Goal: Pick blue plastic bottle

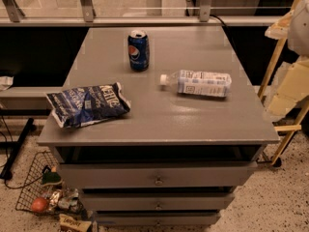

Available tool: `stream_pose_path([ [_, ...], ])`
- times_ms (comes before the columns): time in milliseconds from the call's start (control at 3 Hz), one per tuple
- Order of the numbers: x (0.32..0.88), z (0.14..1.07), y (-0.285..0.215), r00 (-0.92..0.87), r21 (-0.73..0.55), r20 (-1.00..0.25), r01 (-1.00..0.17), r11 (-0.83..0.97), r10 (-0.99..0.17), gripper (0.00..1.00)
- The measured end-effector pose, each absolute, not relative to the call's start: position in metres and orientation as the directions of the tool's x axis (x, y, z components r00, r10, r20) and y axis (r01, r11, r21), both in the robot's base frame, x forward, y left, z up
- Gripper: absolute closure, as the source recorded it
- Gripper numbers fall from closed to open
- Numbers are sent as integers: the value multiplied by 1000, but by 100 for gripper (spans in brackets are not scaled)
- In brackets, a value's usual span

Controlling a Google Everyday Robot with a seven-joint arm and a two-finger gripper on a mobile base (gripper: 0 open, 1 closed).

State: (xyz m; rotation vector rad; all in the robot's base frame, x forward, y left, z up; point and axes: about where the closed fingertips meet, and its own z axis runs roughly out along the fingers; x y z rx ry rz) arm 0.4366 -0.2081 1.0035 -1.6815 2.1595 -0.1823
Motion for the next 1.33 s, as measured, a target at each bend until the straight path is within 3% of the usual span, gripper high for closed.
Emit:
stream_pose_path([
  [667,470,986,-199,-198,-306,-238,-914,267,-951,0],
  [1333,572,918,-147,-191,-148,-206,-963,223,-960,0],
])
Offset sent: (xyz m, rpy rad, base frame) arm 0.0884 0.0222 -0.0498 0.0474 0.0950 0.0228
